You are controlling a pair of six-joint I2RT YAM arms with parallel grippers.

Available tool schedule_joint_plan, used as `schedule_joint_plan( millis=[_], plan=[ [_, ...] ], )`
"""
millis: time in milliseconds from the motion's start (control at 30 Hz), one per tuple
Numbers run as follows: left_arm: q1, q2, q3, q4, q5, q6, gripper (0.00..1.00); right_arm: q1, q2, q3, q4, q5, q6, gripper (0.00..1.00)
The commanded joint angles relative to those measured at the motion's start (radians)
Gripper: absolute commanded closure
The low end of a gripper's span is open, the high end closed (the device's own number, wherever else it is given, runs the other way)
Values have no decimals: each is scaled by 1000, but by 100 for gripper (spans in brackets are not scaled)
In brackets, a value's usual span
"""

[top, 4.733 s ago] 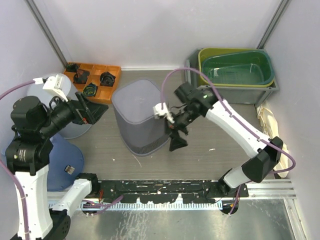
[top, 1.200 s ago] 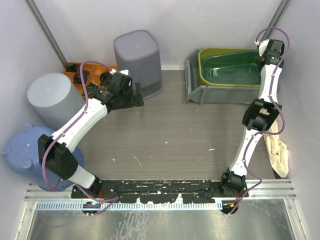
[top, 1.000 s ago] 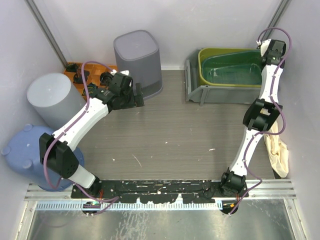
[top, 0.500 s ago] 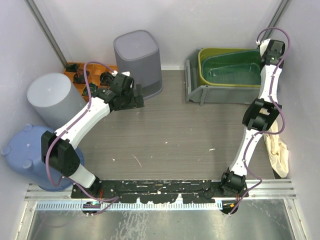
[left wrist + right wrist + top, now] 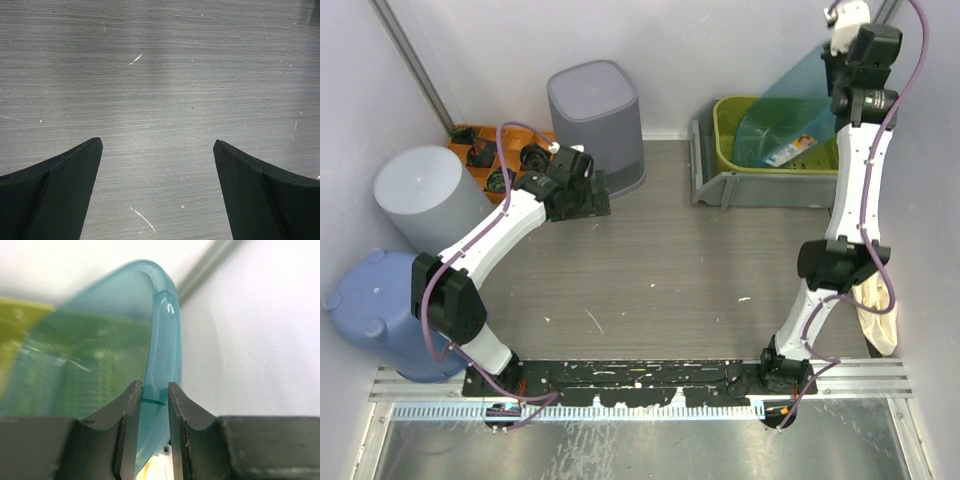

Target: Turn the large container upside down

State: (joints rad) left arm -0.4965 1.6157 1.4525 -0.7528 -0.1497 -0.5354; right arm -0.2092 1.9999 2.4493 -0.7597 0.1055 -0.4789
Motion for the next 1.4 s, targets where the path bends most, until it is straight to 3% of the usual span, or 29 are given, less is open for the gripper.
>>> schedule_joint_plan(
  millis=[0,367,533,567,600,633,667,767,833,967,1367],
  plan=[
    [3,-15,50,9,-2,-1,4,112,-160,41,90,-31,36,100],
    [3,-45,49,-15,-54,13,4,334,-292,12,97,-30,15,100],
    [2,-51,62,-28,-62,14,4,353,-311,-59,110,-23,20,99],
    [2,-52,61,-30,-61,14,4,353,-312,-82,122,-3,-3,94],
    [2,-54,61,-34,-59,13,4,351,-308,-98,131,33,-39,79],
    [2,-60,61,-39,-59,12,4,338,-294,-100,134,77,-72,57],
    [2,-68,57,-43,-60,12,4,315,-257,-78,130,163,-103,45],
    [2,-116,14,-29,-79,13,4,121,-66,136,20,264,-73,31],
    [4,-138,-22,-6,-84,13,3,6,32,178,-29,252,-7,28],
    [9,-131,-33,-6,-54,20,3,-107,105,25,16,229,57,20],
    [35,-147,-69,-9,-65,34,2,-147,248,37,48,144,45,11]
  ],
)
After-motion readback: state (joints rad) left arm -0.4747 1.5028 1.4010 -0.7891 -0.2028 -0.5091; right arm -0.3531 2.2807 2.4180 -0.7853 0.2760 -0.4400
